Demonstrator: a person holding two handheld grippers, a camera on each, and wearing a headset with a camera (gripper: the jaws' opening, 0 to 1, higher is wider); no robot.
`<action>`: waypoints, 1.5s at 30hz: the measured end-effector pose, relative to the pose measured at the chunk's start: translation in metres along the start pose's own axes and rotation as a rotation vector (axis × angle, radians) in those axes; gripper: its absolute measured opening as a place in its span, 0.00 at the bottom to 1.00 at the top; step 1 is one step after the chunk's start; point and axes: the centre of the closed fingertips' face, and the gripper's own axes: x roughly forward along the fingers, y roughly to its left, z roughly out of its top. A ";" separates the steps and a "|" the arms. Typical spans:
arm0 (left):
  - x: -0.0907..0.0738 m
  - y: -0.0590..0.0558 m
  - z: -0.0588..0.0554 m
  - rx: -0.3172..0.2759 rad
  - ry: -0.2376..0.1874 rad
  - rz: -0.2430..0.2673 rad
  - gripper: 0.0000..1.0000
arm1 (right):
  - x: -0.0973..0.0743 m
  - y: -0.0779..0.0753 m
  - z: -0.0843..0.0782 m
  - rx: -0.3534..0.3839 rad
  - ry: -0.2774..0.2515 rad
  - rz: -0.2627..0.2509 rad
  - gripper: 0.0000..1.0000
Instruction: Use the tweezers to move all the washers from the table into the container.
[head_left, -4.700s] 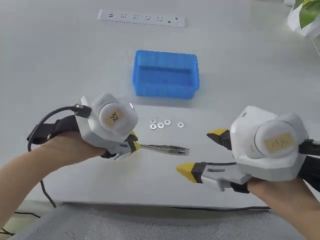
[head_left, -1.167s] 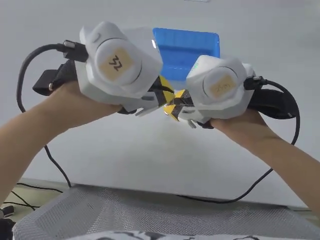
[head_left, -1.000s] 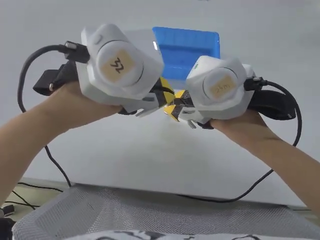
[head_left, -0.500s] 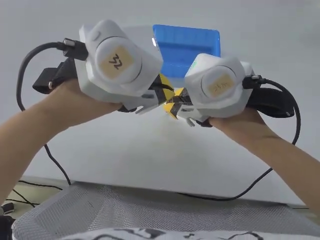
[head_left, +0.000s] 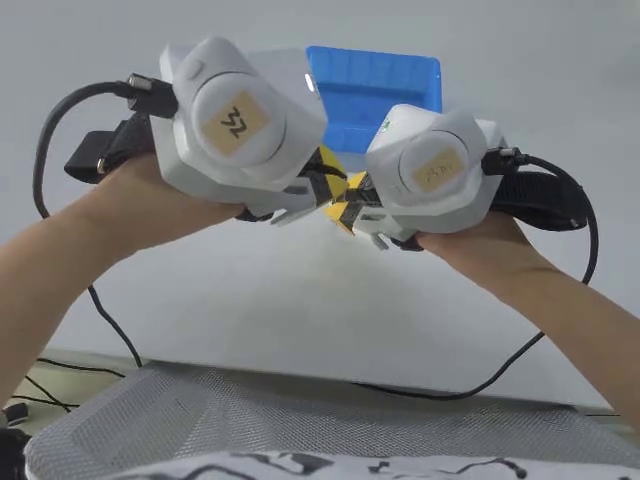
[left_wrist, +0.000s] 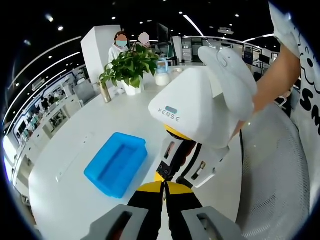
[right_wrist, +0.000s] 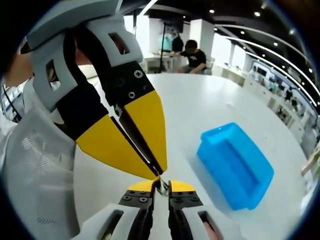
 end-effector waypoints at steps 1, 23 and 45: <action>0.000 0.000 0.000 0.001 0.000 -0.001 0.00 | 0.000 0.000 0.000 0.001 0.000 0.000 0.06; -0.001 0.007 0.000 -0.173 -0.096 0.077 0.08 | 0.001 0.001 -0.001 -0.017 0.014 0.013 0.03; -0.042 -0.011 -0.038 -0.579 -0.196 0.191 0.63 | -0.023 0.003 0.020 0.065 -0.031 0.047 0.03</action>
